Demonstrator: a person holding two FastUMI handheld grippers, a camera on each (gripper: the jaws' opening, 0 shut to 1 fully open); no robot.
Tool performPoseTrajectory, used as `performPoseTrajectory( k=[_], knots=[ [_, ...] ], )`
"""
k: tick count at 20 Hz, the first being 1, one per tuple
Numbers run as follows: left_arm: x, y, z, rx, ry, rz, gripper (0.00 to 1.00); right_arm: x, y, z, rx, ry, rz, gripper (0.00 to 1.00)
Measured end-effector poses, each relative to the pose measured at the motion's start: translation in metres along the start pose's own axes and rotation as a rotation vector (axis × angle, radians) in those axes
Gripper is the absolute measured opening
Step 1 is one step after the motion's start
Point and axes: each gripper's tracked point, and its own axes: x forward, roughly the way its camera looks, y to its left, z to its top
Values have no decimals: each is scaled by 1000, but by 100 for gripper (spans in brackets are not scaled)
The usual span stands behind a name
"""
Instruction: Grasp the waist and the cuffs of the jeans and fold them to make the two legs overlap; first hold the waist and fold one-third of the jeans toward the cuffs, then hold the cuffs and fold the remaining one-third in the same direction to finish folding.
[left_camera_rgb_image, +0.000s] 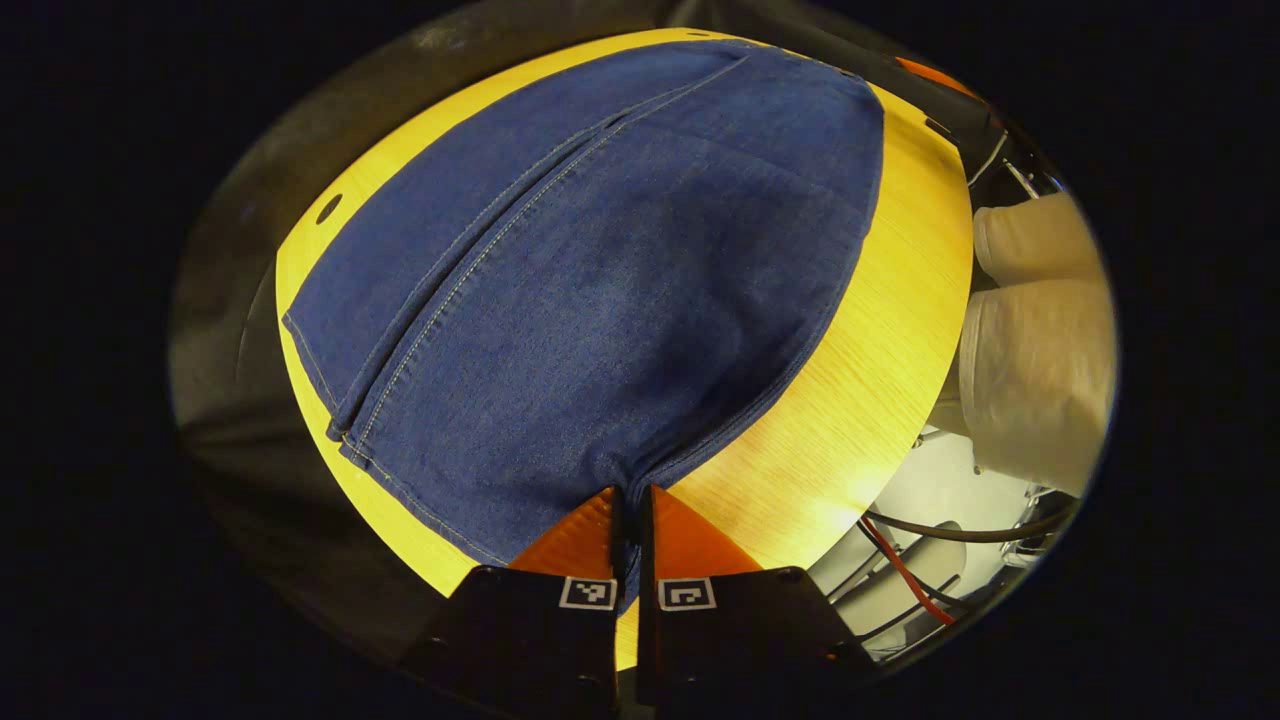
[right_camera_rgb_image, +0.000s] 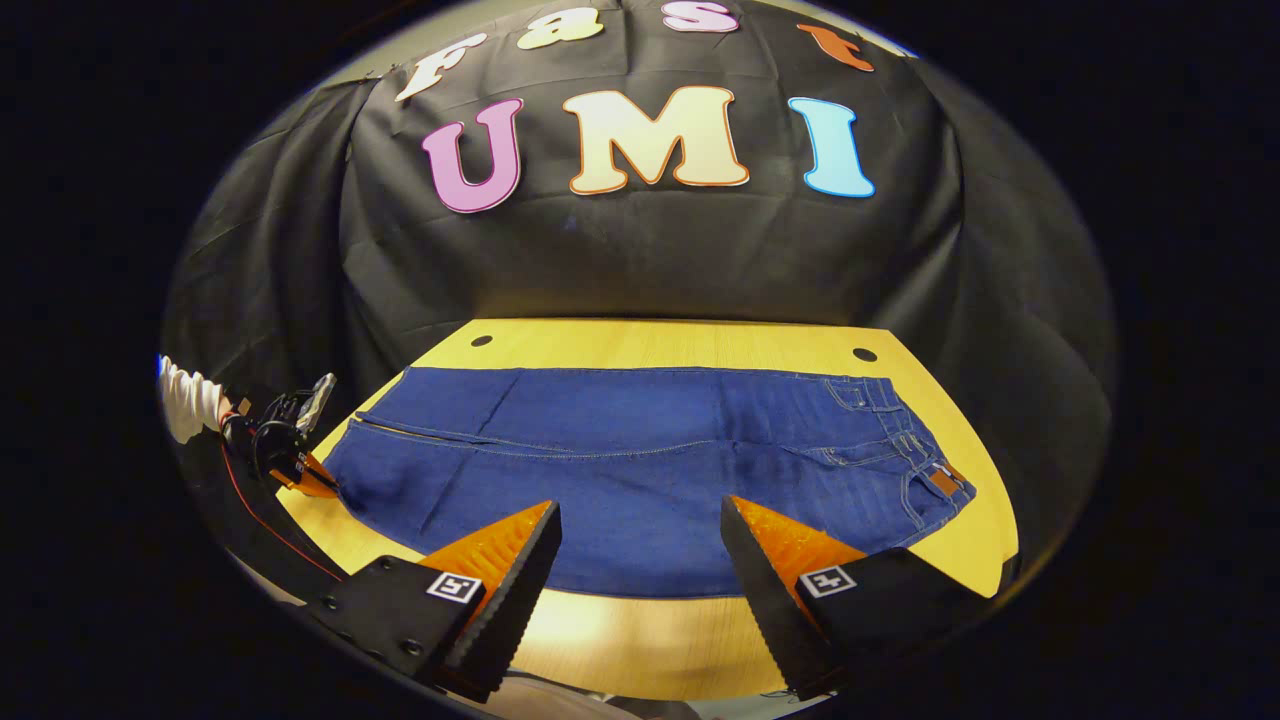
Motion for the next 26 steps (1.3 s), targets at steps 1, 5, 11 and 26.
performPoseTrajectory(
  k=[1, 5, 11, 26],
  knots=[
    [0, 1, -1, -11, 14, -5, 0, 0, -1, 0, -3, 2, 6, 99],
    [1, 2, -3, 2, 47, 16, 0, -1, -16, -4, -60, 38, 49, 99],
    [1, 4, -4, 17, 108, 78, 0, 8, -92, -26, -281, 211, 65, 99],
    [0, 3, -3, -59, 169, 118, 0, 63, -203, -119, -851, 700, 254, 100]
  ],
)
